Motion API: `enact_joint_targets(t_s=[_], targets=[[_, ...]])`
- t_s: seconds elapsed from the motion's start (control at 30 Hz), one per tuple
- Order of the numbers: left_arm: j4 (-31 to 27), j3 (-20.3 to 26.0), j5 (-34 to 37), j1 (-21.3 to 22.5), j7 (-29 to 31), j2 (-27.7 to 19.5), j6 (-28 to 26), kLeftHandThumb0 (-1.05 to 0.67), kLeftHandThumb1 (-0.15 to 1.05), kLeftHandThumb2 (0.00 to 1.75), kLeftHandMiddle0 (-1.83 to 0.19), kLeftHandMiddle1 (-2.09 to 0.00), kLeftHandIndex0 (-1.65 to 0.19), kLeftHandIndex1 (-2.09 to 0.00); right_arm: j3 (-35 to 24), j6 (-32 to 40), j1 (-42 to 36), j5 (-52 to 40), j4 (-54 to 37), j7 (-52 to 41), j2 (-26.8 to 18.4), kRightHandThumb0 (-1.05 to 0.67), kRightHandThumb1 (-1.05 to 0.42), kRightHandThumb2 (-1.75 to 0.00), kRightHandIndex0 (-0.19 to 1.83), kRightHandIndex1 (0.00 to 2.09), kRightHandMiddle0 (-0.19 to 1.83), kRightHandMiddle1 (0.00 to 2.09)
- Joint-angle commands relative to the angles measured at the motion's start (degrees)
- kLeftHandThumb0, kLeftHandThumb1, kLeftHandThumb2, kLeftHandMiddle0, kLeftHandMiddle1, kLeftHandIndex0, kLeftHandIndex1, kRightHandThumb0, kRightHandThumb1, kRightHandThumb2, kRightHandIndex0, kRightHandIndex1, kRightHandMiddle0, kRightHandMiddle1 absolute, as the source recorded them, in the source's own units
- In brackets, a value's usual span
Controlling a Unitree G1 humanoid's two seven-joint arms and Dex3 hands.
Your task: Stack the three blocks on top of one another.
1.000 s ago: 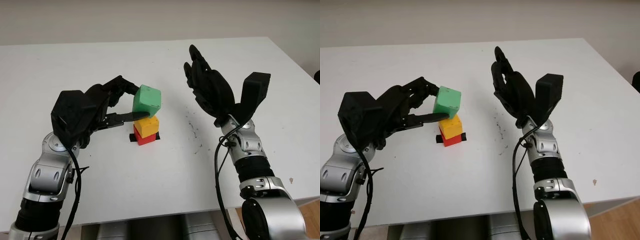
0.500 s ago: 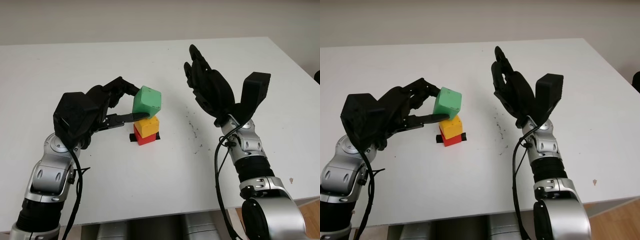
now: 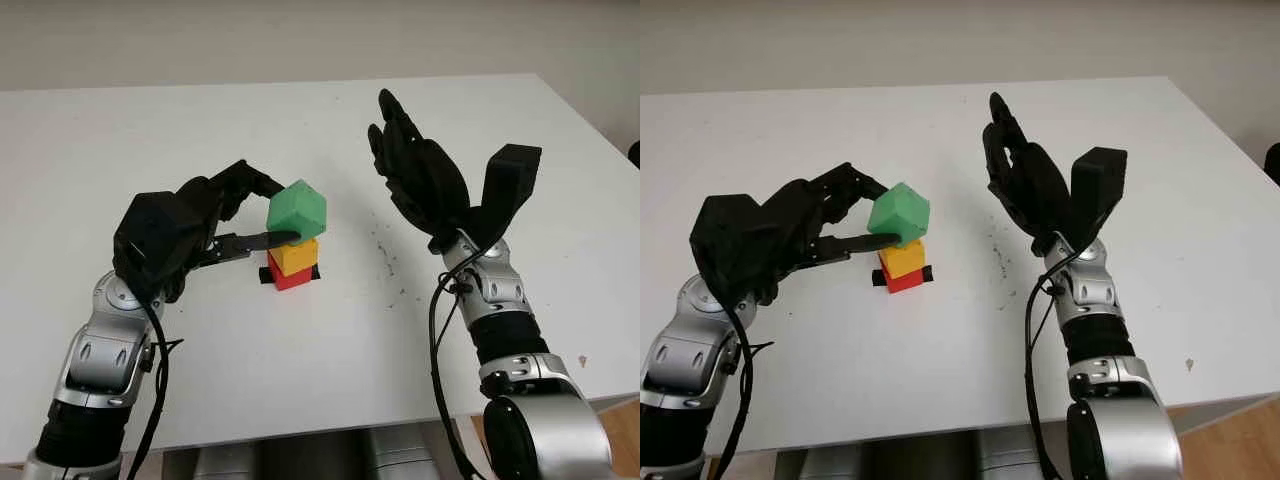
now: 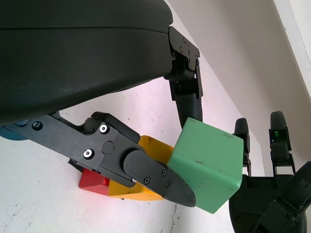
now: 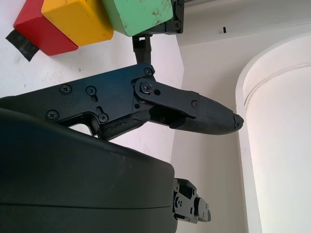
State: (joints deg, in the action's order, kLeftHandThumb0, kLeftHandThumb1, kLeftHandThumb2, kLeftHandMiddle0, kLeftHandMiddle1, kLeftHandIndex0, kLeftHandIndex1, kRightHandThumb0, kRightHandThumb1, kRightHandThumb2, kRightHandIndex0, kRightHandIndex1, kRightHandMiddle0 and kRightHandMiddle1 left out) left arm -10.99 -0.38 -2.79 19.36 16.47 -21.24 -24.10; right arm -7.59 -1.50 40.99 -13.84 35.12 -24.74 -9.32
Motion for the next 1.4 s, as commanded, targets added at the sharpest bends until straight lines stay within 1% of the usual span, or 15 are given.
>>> enact_joint_targets(t_s=[0.0,0.1,0.3,0.57,0.9,1.03,1.27,1.37], targets=[[0.34,-0.69,-0.55,-0.40,0.02,-0.03,-0.47,-0.45,0.95,0.05,-0.08,-0.05,-0.43,-1.53,-0.28,-0.32,0.72,-0.27,-0.94,-0.22,-0.19,-0.76,-1.05,-0.68,-0.19,0.00,-0.19,0.00],[0.31,-0.77,-0.77,-0.42,-0.01,-0.02,-0.95,-0.44,0.96,0.05,-0.06,-0.04,-0.42,-1.54,-0.13,-0.29,0.69,-0.01,-1.08,-0.07,-0.23,-0.76,-1.05,-0.68,-0.19,0.00,-0.19,0.00],[0.41,-0.74,-1.40,-0.35,-0.38,-0.26,-0.17,-0.46,0.96,0.05,-0.07,-0.06,-0.43,-1.55,-0.13,-0.61,0.75,0.07,-0.66,-0.29,-0.25,-0.75,-1.05,-0.69,-0.19,0.00,-0.19,0.00],[-0.07,0.35,-1.00,-0.39,-0.65,0.11,-0.22,-0.45,0.96,0.05,-0.06,-0.05,-0.42,-1.57,-0.20,-0.64,0.89,-0.05,-0.30,-0.55,-0.23,-0.74,-1.05,-0.69,-0.19,0.00,-0.19,0.00],[-1.35,0.98,-0.78,-0.06,-1.40,0.23,-1.66,-0.47,0.95,0.05,-0.08,-0.06,-0.41,-1.63,0.33,-0.37,0.98,0.74,-0.28,-0.53,-0.40,-0.74,-1.05,-0.70,-0.19,0.00,-0.19,0.00],[-0.70,1.64,-0.01,0.16,-1.49,0.33,0.56,-0.47,0.95,0.05,-0.08,-0.06,-0.42,-1.66,0.52,-0.83,1.02,1.21,0.05,-0.56,-0.46,-0.74,-1.05,-0.71,-0.19,0.00,-0.19,0.00],[-2.58,2.53,0.86,0.57,-1.51,0.15,-1.87,-0.45,0.96,0.06,-0.08,-0.05,-0.39,-1.67,0.40,-0.51,1.06,1.23,0.19,-0.58,-0.31,-0.73,-1.05,-0.72,-0.19,0.00,-0.19,0.00],[-2.48,2.58,1.03,0.66,-1.37,-0.11,-1.75,-0.44,0.97,0.06,-0.07,-0.05,-0.37,-1.68,0.34,-0.54,1.12,1.16,0.37,-0.52,-0.18,-0.73,-1.05,-0.72,-0.19,0.00,-0.19,0.00]])
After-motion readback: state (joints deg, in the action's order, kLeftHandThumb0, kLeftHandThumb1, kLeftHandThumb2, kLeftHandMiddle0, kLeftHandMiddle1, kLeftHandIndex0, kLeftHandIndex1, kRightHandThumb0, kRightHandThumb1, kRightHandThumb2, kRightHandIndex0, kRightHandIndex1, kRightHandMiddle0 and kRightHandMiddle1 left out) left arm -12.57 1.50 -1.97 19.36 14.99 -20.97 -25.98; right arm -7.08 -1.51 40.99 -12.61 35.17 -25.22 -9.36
